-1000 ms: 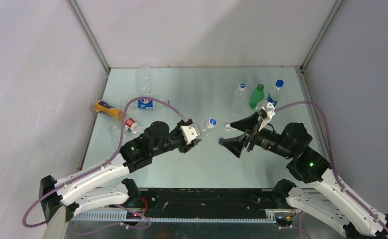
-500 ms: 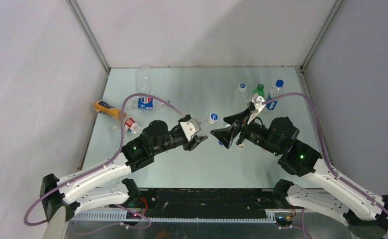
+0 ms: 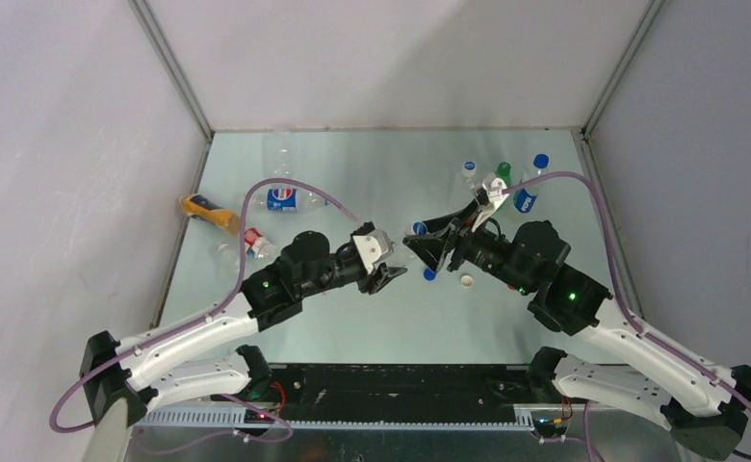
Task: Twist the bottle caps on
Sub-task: Place the plastic bottle at the center of the board.
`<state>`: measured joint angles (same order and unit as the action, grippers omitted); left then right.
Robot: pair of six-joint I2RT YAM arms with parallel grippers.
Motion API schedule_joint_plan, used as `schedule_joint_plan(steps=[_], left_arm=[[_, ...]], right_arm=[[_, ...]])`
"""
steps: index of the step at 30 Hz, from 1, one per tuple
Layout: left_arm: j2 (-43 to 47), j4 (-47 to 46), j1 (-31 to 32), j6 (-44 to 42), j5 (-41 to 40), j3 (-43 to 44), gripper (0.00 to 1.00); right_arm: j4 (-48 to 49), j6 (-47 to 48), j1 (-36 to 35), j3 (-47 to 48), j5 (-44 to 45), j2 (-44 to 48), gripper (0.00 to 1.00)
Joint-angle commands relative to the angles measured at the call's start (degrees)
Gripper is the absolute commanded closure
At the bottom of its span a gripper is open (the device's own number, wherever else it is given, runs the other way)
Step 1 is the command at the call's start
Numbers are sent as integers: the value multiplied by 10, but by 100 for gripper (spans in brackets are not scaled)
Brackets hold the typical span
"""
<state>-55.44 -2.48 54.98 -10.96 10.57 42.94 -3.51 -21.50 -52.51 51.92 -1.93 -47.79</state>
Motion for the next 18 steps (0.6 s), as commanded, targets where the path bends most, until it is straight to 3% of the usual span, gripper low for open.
schedule_joint_plan(steps=[1,5,7,9,12,17,18], left_arm=[[1,-31,-1,10,21,13,95],[6,-39,-1,18,12,7,92],[9,-48,-1,23,0,2,86],[13,-57,-2,29,-17,-4,73],[25,-58,-5,40,-50,-12,47],[64,-41,-25,56,-96,-32,24],[71,-33,-27,57,-112,-40,14]], right_arm=[[30,-11,-3,21,-1,-9,45],[28,-14,-4,25,-12,-19,69],[11,-8,-4,39,-20,-27,82],[-13,-3,-4,50,-18,-32,97],[-62,11,4,62,11,-24,100],[-161,30,42,83,57,-6,100],[-184,33,57,83,60,0,100]])
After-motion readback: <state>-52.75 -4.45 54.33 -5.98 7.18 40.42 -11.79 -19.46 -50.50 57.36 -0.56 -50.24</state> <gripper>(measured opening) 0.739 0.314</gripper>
